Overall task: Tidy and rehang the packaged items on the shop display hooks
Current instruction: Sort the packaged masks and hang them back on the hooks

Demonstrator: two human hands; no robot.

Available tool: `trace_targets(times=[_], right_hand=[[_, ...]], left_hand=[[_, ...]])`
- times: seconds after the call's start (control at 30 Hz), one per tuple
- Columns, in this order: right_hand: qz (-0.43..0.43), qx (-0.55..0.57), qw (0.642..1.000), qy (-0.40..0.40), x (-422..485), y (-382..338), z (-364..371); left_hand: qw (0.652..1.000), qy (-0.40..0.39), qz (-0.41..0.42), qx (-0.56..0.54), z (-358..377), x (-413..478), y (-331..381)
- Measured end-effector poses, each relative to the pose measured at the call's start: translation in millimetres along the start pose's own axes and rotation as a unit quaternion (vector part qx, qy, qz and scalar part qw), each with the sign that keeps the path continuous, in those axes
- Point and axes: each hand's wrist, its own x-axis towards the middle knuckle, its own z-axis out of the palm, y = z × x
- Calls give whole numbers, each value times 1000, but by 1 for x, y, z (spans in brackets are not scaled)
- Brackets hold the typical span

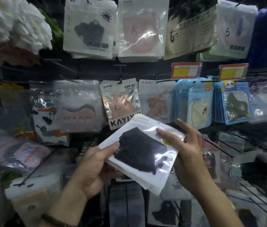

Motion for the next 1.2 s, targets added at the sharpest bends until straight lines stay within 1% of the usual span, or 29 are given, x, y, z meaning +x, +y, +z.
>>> trace_targets(times=[0.07,0.1,0.13,0.17,0.2,0.23,0.27,0.3,0.33,0.37,0.43,0.47,0.53,0.6,0.63,0.7,0.77,0.8,0.83,0.87,0.9,0.97,1.03,1.1,1.17,1.2], right_hand=[[91,123,987,43,-12,-20,7],[150,206,963,89,-19,-32,7],[216,300,919,134,-27,-43,6],[286,388,862,158,-33,-56,2],[335,449,814,152,-40,-69,-1],[368,501,772,131,-46,-81,-1],[391,550,730,111,-53,-92,2],[398,587,698,98,-57,-102,5],[399,582,701,102,-61,-106,8],[397,559,720,111,-64,-107,9],[401,530,740,103,-70,-97,7],[402,529,743,76,-72,-90,3],[388,520,761,4,-73,-82,-8],[378,505,775,-41,-72,-77,-13],[383,499,776,-39,-74,-75,-9],[410,497,764,13,-79,-75,2],[450,511,728,86,-85,-81,17],[460,530,704,107,-87,-88,24],[462,556,682,111,-90,-95,31],[463,573,668,103,-93,-102,36],[464,579,664,92,-96,-106,39],[472,576,662,86,-99,-107,41],[472,576,662,83,-100,-96,37],[459,563,684,63,-97,-82,26],[438,548,712,29,-97,-68,15],[426,534,730,15,-97,-63,10]], left_hand=[[998,44,26,-41,8,-14,-9],[995,73,36,-59,11,-21,-14],[991,98,45,-78,14,-27,-20],[987,120,54,-95,17,-32,-27],[983,137,64,-106,20,-36,-34],[979,149,74,-114,23,-41,-41],[977,156,78,-119,26,-44,-49],[976,162,77,-119,29,-48,-56],[977,164,75,-110,29,-51,-61],[981,158,70,-92,27,-53,-65],[989,132,60,-40,15,-54,-68],[991,115,59,-25,7,-56,-66],[994,93,63,-18,-3,-57,-64],[994,71,58,-60,-1,-58,-69],[992,78,55,-79,4,-58,-74],[985,126,68,-95,18,-60,-87],[972,184,93,-116,33,-63,-99],[963,211,107,-132,41,-65,-104],[953,232,124,-150,48,-67,-108],[945,246,139,-166,56,-70,-111],[940,253,151,-173,62,-72,-112],[940,247,163,-170,64,-74,-114],[946,229,173,-152,48,-70,-107],[949,226,193,-107,21,-61,-96],[964,164,203,-58,-6,-51,-83],[973,128,192,-14,-15,-46,-78]])
